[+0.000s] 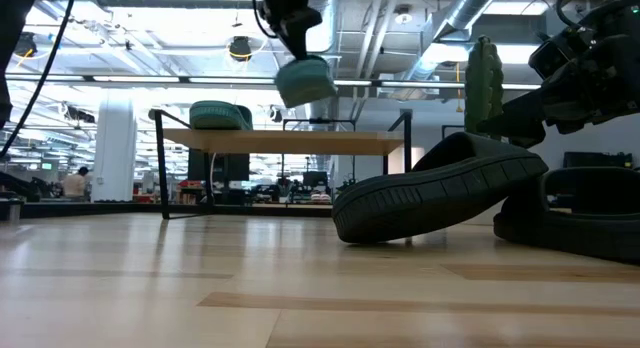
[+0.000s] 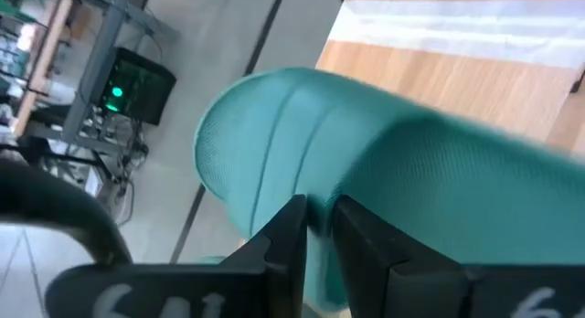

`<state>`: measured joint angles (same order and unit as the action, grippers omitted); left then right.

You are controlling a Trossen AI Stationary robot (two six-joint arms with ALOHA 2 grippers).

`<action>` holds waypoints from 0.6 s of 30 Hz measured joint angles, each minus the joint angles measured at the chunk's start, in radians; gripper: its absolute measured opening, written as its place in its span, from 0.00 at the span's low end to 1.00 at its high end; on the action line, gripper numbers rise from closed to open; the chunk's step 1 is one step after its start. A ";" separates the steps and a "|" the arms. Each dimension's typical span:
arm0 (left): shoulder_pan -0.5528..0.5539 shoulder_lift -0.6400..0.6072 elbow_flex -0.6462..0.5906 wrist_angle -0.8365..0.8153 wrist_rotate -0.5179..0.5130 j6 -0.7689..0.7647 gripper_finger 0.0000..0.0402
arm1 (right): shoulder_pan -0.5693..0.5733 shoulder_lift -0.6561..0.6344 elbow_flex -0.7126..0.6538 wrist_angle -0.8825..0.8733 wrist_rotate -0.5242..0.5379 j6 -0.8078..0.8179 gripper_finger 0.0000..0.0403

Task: Pick and place slides into the shelf
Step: Put the light blue slide on the shelf

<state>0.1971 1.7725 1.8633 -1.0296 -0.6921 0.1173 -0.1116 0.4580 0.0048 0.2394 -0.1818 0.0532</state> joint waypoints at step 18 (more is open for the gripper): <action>0.083 -0.001 0.000 -0.079 0.031 -0.034 0.11 | 0.000 0.000 0.000 0.000 0.000 0.000 0.62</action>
<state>0.2802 1.7718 1.8633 -1.1087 -0.6609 0.0833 -0.1120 0.4576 0.0047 0.2391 -0.1818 0.0532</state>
